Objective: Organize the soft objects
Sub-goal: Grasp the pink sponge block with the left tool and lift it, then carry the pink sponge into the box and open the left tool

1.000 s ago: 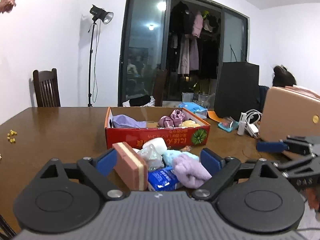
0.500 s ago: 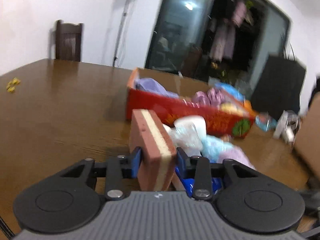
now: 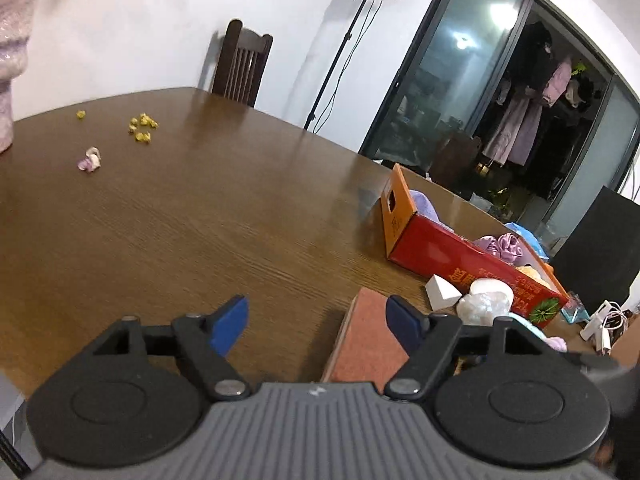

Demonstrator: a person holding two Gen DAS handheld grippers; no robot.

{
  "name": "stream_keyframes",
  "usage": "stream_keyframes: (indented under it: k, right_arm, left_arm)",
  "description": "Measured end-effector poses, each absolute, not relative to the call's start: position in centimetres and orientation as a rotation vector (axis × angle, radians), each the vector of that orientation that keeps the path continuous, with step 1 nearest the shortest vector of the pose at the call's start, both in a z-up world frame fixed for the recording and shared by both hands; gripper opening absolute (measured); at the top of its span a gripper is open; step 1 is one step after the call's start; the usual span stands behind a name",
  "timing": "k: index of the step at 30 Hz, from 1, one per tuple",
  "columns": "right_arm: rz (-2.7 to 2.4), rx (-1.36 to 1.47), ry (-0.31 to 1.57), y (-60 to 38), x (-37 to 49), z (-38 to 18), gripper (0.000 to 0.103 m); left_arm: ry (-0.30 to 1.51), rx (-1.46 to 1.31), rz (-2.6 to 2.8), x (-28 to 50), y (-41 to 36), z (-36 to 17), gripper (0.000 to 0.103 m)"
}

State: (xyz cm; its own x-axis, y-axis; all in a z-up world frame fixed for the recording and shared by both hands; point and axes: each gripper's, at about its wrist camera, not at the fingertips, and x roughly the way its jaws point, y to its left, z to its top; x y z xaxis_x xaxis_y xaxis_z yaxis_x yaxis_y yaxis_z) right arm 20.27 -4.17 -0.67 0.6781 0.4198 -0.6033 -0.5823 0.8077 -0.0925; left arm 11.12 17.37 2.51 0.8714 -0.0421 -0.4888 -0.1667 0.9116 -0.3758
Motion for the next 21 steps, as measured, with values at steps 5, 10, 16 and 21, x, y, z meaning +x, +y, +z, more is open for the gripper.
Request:
stream_keyframes:
  k: [5, 10, 16, 21]
  right_arm:
    - [0.686, -0.132, 0.558, -5.1, 21.9, 2.3, 0.030]
    - [0.859, -0.147, 0.648, -0.8, 25.9, 1.5, 0.032]
    - [0.874, -0.066, 0.734, -2.7, 25.3, 0.8, 0.028]
    - [0.820, 0.016, 0.771, -8.2, 18.5, 0.8, 0.027]
  left_arm:
    - [0.573, -0.500, -0.005, 10.3, 15.9, 2.1, 0.062]
    - [0.634, -0.572, -0.069, 11.6, 15.1, 0.6, 0.047]
    - [0.644, -0.633, -0.094, 12.4, 15.8, -0.2, 0.040]
    - [0.683, -0.616, -0.204, 13.8, 13.8, -0.4, 0.040]
